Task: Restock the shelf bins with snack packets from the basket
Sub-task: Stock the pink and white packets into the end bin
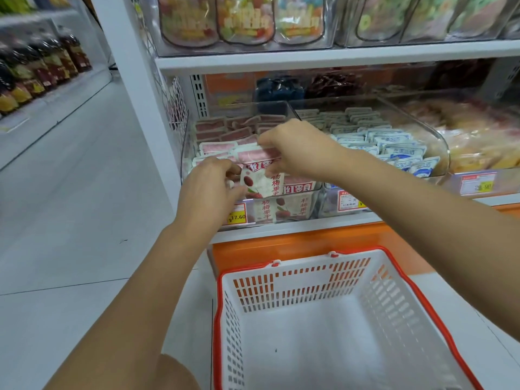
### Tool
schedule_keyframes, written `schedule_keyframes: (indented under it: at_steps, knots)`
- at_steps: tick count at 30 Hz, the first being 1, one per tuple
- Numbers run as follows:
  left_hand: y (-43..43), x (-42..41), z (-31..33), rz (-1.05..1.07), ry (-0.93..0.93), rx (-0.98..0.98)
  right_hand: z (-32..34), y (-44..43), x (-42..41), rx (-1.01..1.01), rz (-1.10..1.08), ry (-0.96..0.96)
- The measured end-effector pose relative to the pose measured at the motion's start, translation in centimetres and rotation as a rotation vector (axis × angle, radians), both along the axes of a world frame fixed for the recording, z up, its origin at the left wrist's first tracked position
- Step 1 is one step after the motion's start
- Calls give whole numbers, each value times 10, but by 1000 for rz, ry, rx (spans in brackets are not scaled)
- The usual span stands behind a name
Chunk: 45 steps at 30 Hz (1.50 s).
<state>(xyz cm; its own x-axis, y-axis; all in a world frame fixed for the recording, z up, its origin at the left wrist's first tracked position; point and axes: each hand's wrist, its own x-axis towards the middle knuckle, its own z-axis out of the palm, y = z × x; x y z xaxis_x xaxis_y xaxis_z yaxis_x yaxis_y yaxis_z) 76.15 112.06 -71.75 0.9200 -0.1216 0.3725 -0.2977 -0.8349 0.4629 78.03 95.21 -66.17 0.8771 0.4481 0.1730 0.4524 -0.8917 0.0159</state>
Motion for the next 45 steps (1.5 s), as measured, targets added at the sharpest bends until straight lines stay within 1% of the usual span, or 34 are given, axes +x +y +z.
schedule_keyframes:
  at_steps: [4,7,11,14,16,20,22,25,28,31,34,40,42,45]
  knots:
    - [-1,6,-8,-6,45,146,14,13,13,-98,-17,108]
    - [1,10,-10,-3,62,144,18,23,23,-116,42,191]
    - [0,9,-13,7,33,100,14,29,33,-240,53,173]
    - [-2,14,-18,19,1,99,12,28,36,-295,57,137]
    - [-4,17,-20,35,-3,99,7,27,37,-294,66,99]
    - [-8,20,-20,58,32,34,-1,22,34,-276,59,61]
    - [-7,20,-16,43,73,31,-1,18,32,-257,44,112]
    - [-3,23,-8,-50,130,119,3,13,30,-241,7,196]
    - [-4,27,-4,-70,165,173,2,21,33,-288,-3,208]
    - [-4,28,-6,-81,180,162,-8,30,35,-348,9,219]
    - [-3,30,-6,-93,195,127,-15,26,37,-349,24,252]
    - [-6,31,-4,-85,207,158,-19,30,41,-406,23,238]
    - [-5,30,-3,-90,217,162,-24,28,43,-369,11,244]
    - [-7,28,-1,-89,229,146,-42,25,42,-246,-14,264]
